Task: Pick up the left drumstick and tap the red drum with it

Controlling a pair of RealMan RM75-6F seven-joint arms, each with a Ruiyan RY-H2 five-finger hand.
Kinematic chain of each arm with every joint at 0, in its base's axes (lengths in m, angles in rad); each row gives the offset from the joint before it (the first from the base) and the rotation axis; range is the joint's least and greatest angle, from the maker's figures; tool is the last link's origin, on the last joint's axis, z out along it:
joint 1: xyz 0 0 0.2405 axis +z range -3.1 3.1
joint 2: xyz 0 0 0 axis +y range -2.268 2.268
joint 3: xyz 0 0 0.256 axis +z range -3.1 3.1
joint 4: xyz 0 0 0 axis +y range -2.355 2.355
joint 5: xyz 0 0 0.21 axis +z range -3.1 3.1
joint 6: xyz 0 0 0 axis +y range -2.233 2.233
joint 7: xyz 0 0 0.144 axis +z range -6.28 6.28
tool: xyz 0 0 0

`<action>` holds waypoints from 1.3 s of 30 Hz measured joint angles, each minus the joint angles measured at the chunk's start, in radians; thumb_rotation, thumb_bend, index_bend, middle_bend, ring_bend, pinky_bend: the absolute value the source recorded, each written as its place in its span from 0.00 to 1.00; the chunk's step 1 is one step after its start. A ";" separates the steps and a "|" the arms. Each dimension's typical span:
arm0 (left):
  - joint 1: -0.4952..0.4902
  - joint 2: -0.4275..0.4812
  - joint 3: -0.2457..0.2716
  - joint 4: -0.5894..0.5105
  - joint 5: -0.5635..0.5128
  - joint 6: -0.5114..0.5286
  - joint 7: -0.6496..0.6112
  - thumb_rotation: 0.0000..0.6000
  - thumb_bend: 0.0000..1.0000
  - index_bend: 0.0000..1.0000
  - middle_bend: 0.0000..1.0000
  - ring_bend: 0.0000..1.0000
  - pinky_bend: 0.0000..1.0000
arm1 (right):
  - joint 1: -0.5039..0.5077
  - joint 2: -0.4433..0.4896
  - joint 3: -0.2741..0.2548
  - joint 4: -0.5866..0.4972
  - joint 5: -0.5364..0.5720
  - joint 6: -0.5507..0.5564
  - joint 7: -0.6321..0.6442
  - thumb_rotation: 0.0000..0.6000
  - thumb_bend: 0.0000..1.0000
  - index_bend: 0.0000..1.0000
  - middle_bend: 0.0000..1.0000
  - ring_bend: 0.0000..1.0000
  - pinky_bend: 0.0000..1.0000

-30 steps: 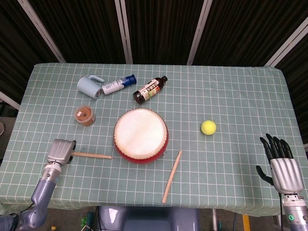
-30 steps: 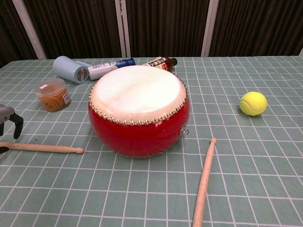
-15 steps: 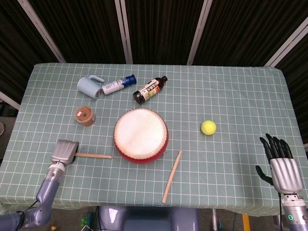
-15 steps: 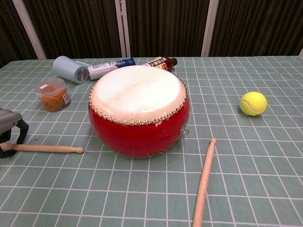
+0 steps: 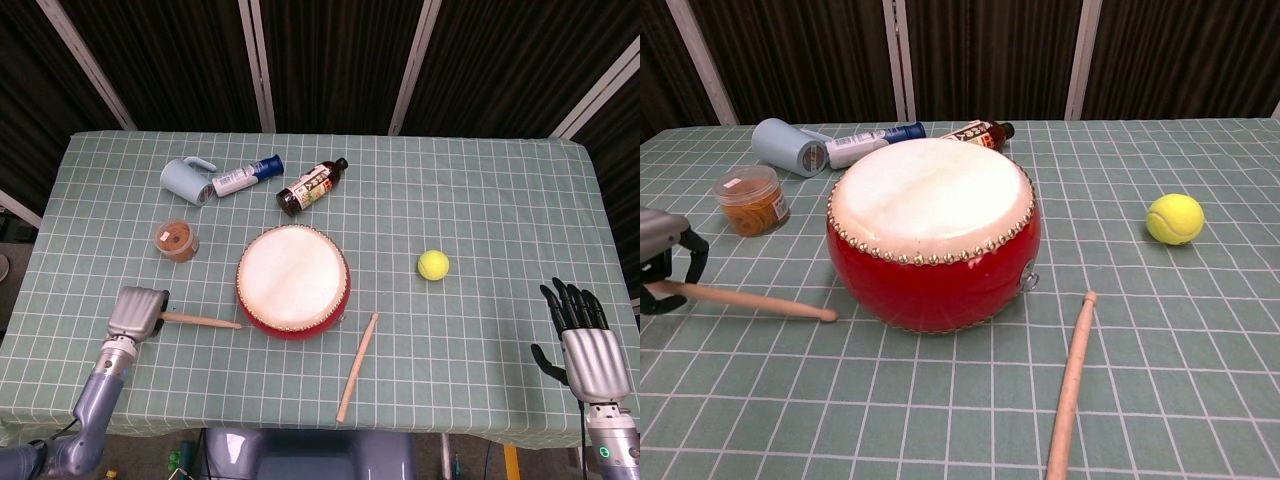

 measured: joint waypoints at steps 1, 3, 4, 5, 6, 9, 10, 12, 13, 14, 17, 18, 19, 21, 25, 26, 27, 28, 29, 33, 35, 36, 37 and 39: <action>0.002 0.013 -0.003 -0.022 0.024 0.014 -0.015 1.00 0.51 0.73 1.00 0.99 0.90 | 0.000 -0.001 0.000 0.000 0.000 0.000 0.000 1.00 0.35 0.00 0.00 0.00 0.08; 0.008 0.045 -0.011 -0.079 0.079 0.048 -0.053 1.00 0.51 0.73 1.00 0.99 0.90 | 0.000 -0.001 0.001 0.000 0.001 0.001 -0.001 1.00 0.35 0.00 0.00 0.00 0.08; 0.011 0.061 -0.015 -0.106 0.101 0.064 -0.068 1.00 0.51 0.73 1.00 0.99 0.90 | 0.000 -0.001 0.001 0.000 0.001 0.001 -0.001 1.00 0.35 0.00 0.00 0.00 0.08; 0.014 0.077 -0.019 -0.134 0.123 0.079 -0.083 1.00 0.52 0.74 1.00 1.00 0.90 | 0.000 -0.002 0.002 0.000 0.002 0.001 -0.002 1.00 0.35 0.00 0.00 0.00 0.08; 0.018 0.099 -0.026 -0.173 0.150 0.100 -0.101 1.00 0.52 0.74 1.00 1.00 0.90 | 0.000 -0.002 0.002 0.000 0.002 0.002 -0.001 1.00 0.35 0.00 0.00 0.00 0.08; 0.027 0.156 -0.044 -0.271 0.209 0.146 -0.140 1.00 0.53 0.74 1.00 1.00 0.90 | 0.000 -0.003 0.002 0.000 0.000 0.003 -0.004 1.00 0.35 0.00 0.00 0.00 0.08; 0.029 0.172 -0.051 -0.300 0.225 0.158 -0.150 1.00 0.54 0.74 1.00 1.00 0.90 | 0.000 -0.003 0.002 -0.001 0.000 0.005 -0.005 1.00 0.35 0.00 0.00 0.00 0.08; 0.032 0.209 -0.069 -0.365 0.253 0.183 -0.172 1.00 0.54 0.74 1.00 1.00 0.90 | -0.001 -0.005 0.002 0.000 -0.002 0.007 -0.007 1.00 0.35 0.00 0.00 0.00 0.08; 0.032 0.223 -0.080 -0.389 0.263 0.192 -0.180 1.00 0.54 0.74 1.00 1.00 0.90 | -0.001 -0.005 0.002 0.000 -0.002 0.006 -0.008 1.00 0.35 0.00 0.00 0.00 0.08; 0.032 0.236 -0.092 -0.409 0.273 0.201 -0.187 1.00 0.54 0.74 1.00 1.00 0.90 | 0.000 -0.006 0.003 0.001 -0.001 0.006 -0.008 1.00 0.35 0.00 0.00 0.00 0.08; 0.022 0.254 -0.139 -0.441 0.286 0.224 -0.195 1.00 0.54 0.74 1.00 1.00 0.90 | 0.000 -0.005 0.004 0.000 0.001 0.005 -0.005 1.00 0.35 0.00 0.00 0.00 0.08; 0.011 0.246 -0.161 -0.445 0.283 0.230 -0.195 1.00 0.54 0.75 1.00 1.00 0.90 | 0.000 -0.004 0.004 -0.001 0.002 0.004 -0.003 1.00 0.35 0.00 0.00 0.00 0.08; 0.002 0.235 -0.180 -0.445 0.277 0.234 -0.194 1.00 0.54 0.75 1.00 1.00 0.90 | 0.000 -0.003 0.004 -0.001 0.003 0.003 -0.003 1.00 0.35 0.00 0.00 0.00 0.08; -0.021 0.200 -0.217 -0.442 0.259 0.246 -0.188 1.00 0.54 0.75 1.00 1.00 0.90 | 0.000 -0.003 0.004 -0.001 0.002 0.003 -0.002 1.00 0.35 0.00 0.00 0.00 0.08; -0.058 0.128 -0.262 -0.410 0.240 0.273 -0.172 1.00 0.53 0.75 1.00 1.00 0.90 | 0.001 -0.001 0.004 -0.001 0.003 0.001 0.002 1.00 0.35 0.00 0.00 0.00 0.08; -0.065 0.113 -0.267 -0.397 0.236 0.277 -0.167 1.00 0.53 0.75 1.00 1.00 0.90 | 0.001 -0.001 0.004 0.000 0.003 0.001 0.004 1.00 0.35 0.00 0.00 0.00 0.08; -0.074 0.094 -0.269 -0.377 0.228 0.279 -0.158 1.00 0.53 0.75 1.00 1.00 0.90 | 0.001 -0.001 0.004 0.000 0.003 0.001 0.004 1.00 0.35 0.00 0.00 0.00 0.08; -0.079 0.082 -0.268 -0.363 0.217 0.277 -0.149 1.00 0.53 0.75 1.00 1.00 0.90 | 0.001 -0.001 0.004 0.000 0.003 0.001 0.005 1.00 0.35 0.00 0.00 0.00 0.08; -0.083 0.073 -0.264 -0.351 0.203 0.272 -0.138 1.00 0.53 0.75 1.00 1.00 0.90 | 0.001 0.000 0.004 0.000 0.003 0.001 0.007 1.00 0.35 0.00 0.00 0.00 0.08; -0.093 0.051 -0.220 -0.310 0.113 0.229 -0.042 1.00 0.54 0.74 1.00 1.00 0.90 | 0.000 0.001 0.003 -0.001 0.002 0.002 0.012 1.00 0.35 0.00 0.00 0.00 0.08; -0.094 0.045 -0.189 -0.295 0.058 0.206 0.008 1.00 0.54 0.74 1.00 1.00 0.91 | -0.001 0.003 0.002 -0.002 0.001 0.003 0.015 1.00 0.35 0.00 0.00 0.00 0.08; -0.094 0.042 -0.167 -0.284 0.019 0.192 0.042 1.00 0.54 0.75 1.00 1.00 0.91 | -0.001 0.004 0.002 -0.002 0.000 0.004 0.016 1.00 0.35 0.00 0.00 0.00 0.08; -0.093 0.040 -0.149 -0.277 -0.010 0.183 0.067 1.00 0.54 0.75 1.00 1.00 0.91 | -0.002 0.005 0.002 -0.002 0.000 0.005 0.016 1.00 0.35 0.00 0.00 0.00 0.08; -0.091 0.038 -0.115 -0.267 -0.072 0.166 0.123 1.00 0.54 0.75 1.00 1.00 0.91 | -0.002 0.006 0.002 -0.002 0.001 0.005 0.018 1.00 0.35 0.00 0.00 0.00 0.08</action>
